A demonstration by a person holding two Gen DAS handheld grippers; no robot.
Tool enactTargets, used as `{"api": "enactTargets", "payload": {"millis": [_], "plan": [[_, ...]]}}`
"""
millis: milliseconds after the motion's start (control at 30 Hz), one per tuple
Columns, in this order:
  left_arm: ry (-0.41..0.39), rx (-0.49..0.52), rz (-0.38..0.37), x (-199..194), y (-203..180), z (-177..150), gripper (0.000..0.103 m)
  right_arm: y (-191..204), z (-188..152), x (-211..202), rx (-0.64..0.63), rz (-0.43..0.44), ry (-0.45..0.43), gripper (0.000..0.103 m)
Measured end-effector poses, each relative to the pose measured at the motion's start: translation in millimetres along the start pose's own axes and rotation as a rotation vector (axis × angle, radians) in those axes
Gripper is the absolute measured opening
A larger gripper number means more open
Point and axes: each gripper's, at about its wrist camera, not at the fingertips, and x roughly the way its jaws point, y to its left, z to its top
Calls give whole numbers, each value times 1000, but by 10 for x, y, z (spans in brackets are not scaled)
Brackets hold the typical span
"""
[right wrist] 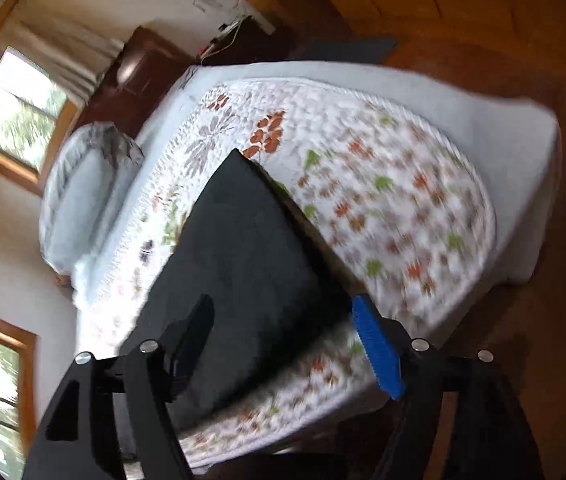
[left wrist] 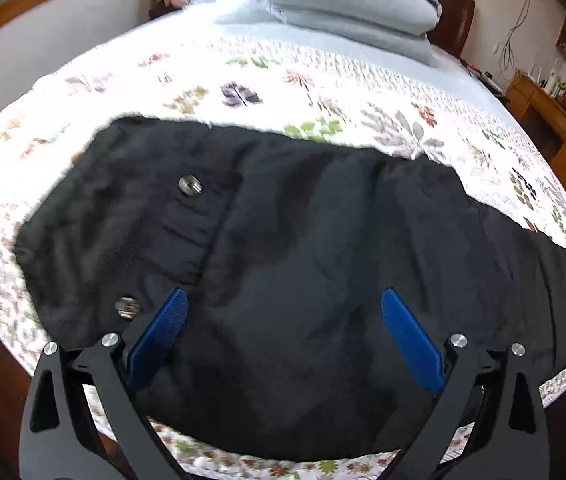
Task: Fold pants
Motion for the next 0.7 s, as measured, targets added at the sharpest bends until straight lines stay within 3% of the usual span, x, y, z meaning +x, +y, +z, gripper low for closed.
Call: {"api": "enactTargets", "payload": {"millis": [133,333,433,500,533,567,700], "plan": [[-96,44,77,-167,52,20,98,-145,-107,141,42,40,16,74],[-27,10,153,22,369,20,98,-247,-96,434,119,115,8,73],[-14,17,167,94,416,11,98,-218,-61,510,127,156,4,63],[-3,47,193,139,379,-9,98,-174,-30,561,129,165,0,62],[-1,57,201,157,364,-15,98,-152,-16,581,123,170,-2,56],[-2,59,205,172,360,-18,99,-129,-1,597,111,173,-4,42],[1,42,196,177,389,-15,99,-28,16,573,73,207,-23,25]]}}
